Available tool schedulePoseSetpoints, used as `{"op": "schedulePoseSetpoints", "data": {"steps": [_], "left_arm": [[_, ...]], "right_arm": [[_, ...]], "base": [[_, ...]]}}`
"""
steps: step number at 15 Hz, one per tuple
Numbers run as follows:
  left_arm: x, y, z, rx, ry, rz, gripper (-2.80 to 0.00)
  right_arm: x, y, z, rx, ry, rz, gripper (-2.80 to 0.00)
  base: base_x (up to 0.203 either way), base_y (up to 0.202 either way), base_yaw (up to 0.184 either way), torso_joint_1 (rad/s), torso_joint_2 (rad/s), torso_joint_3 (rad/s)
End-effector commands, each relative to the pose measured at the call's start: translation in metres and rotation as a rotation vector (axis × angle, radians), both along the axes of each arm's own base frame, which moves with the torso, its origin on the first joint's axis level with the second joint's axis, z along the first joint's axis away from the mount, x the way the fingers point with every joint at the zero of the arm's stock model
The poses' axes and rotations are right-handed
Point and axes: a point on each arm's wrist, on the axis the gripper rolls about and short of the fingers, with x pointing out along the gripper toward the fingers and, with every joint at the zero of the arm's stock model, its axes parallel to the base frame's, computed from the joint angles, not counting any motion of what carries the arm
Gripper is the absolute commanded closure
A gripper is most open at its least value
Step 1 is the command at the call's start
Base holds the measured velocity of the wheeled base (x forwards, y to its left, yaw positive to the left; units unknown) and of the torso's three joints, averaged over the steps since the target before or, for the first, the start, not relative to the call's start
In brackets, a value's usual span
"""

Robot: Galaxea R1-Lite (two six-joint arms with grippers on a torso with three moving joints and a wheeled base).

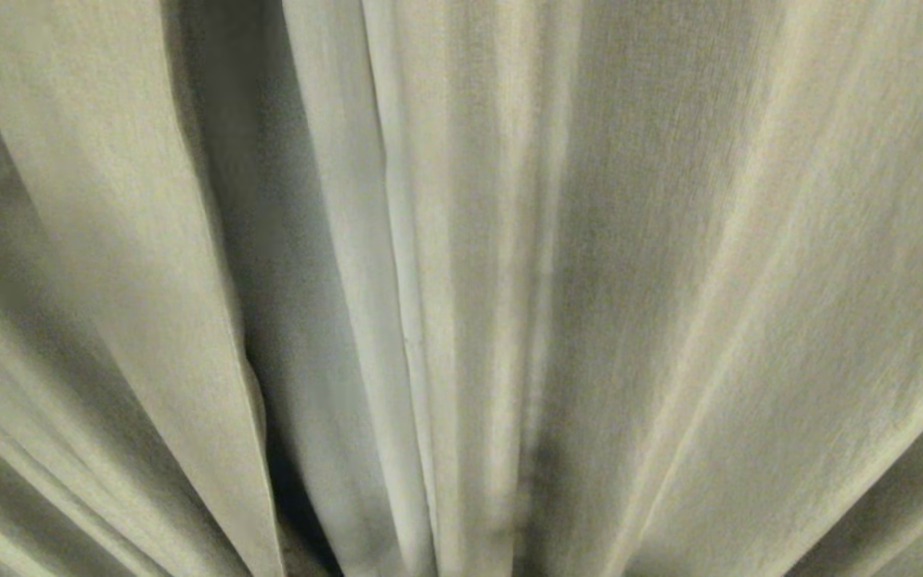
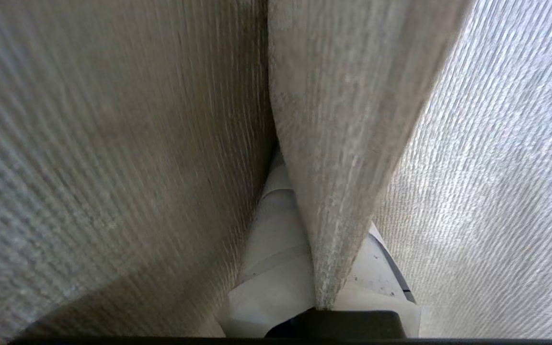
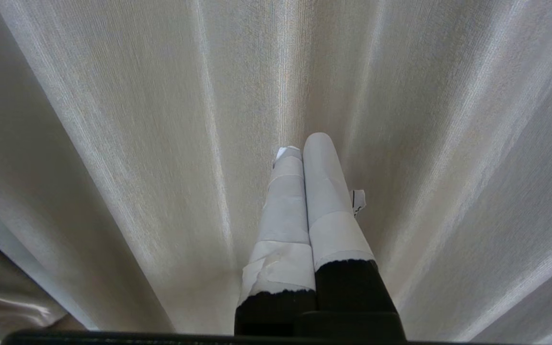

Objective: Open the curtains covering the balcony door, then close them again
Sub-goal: Pull the outer curtains open on both sides

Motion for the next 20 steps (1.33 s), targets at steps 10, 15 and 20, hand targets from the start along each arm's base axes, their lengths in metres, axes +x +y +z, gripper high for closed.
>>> {"op": "schedulePoseSetpoints", "data": {"steps": [10, 15, 20], "left_arm": [[0.026, 0.114, -0.026, 0.040, -0.008, -0.022, 0.00], [0.016, 0.150, -0.041, 0.028, 0.006, -0.006, 0.00], [0.004, 0.166, -0.045, 0.005, -0.008, 0.024, 0.00]], "right_arm": [[0.000, 0.000, 0.000, -0.001, 0.002, 0.000, 0.00], [0.000, 0.000, 0.000, -0.001, 0.002, 0.000, 0.00], [0.000, 0.000, 0.000, -0.001, 0.002, 0.002, 0.00]], "base": [[0.000, 0.000, 0.000, 0.000, 0.00, 0.000], [0.000, 0.000, 0.000, 0.000, 0.00, 0.000], [0.000, 0.000, 0.000, 0.000, 0.00, 0.000]]}}
